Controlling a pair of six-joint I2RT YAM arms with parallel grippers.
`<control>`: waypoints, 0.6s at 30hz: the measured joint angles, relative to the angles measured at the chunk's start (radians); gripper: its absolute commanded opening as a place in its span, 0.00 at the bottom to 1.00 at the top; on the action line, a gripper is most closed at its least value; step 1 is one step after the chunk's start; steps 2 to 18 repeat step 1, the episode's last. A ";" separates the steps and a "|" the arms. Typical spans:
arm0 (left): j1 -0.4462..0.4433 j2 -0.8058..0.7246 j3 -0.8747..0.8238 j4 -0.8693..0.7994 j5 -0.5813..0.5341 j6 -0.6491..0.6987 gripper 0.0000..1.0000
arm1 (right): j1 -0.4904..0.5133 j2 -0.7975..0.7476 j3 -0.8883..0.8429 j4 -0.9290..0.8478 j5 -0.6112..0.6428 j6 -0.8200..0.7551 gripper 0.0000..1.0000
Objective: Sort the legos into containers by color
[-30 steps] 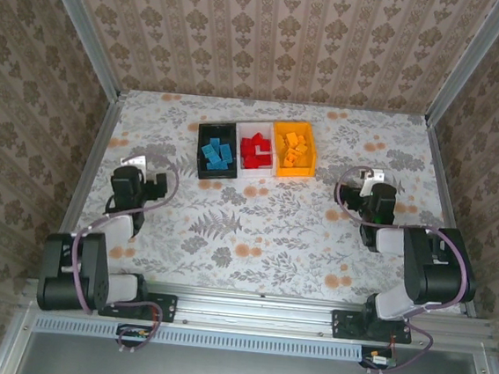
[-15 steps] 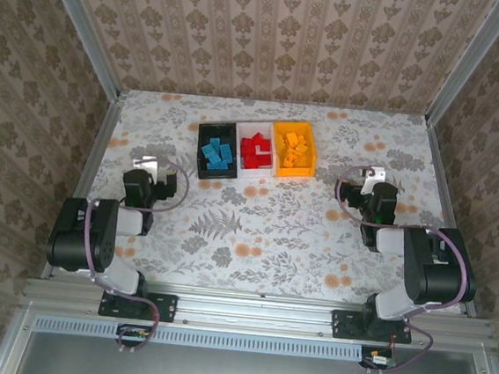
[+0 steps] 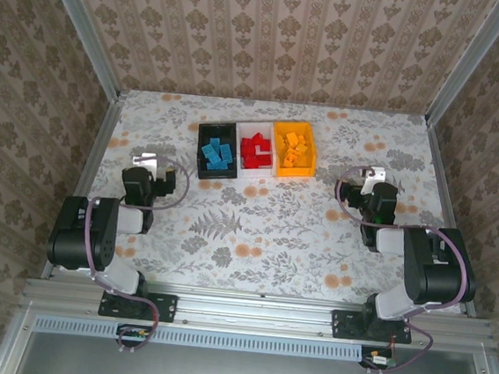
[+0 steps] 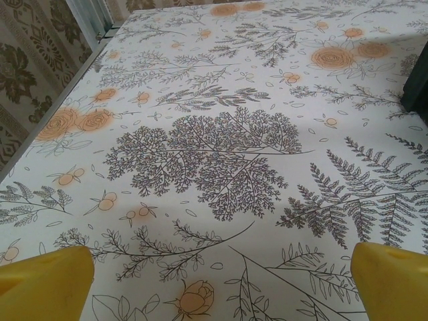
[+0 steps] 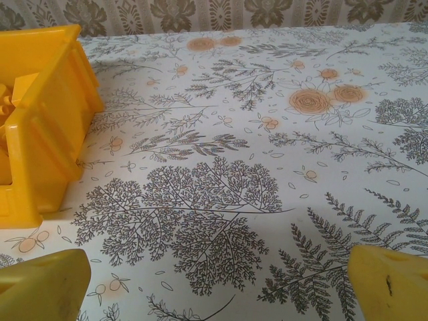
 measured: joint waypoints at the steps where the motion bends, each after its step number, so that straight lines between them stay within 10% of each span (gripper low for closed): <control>1: 0.000 0.000 0.000 0.000 0.000 0.000 1.00 | 0.000 0.000 0.000 0.000 0.000 0.000 1.00; 18: 0.000 0.000 0.000 0.000 0.000 0.000 1.00 | 0.000 0.000 0.000 0.000 0.000 0.000 1.00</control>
